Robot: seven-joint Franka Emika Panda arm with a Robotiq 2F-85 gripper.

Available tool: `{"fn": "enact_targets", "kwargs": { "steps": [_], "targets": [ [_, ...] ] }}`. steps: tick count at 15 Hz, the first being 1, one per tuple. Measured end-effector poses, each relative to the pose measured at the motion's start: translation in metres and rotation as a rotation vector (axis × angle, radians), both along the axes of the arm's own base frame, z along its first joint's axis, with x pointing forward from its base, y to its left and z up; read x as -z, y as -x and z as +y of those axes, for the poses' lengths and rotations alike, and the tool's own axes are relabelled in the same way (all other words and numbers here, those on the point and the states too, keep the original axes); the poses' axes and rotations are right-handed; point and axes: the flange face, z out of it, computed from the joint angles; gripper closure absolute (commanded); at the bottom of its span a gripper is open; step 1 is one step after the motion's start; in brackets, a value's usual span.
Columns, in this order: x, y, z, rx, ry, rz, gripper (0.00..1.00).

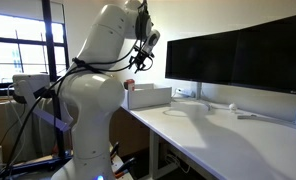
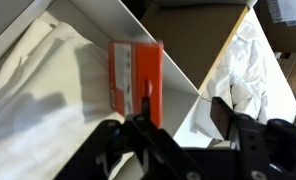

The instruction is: Put the small box into the white box

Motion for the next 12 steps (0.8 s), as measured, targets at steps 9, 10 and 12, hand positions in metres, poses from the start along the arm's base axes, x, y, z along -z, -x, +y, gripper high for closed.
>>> {"fn": "enact_targets", "kwargs": {
  "steps": [9, 10, 12],
  "targets": [
    [0.0, 0.0001, 0.0001, 0.0, 0.0, 0.0, 0.0],
    [0.0, -0.0001, 0.0, 0.0, 0.0, 0.0, 0.0],
    [0.0002, -0.0012, -0.0008, 0.003, 0.001, -0.003, 0.0]
  ]
}}
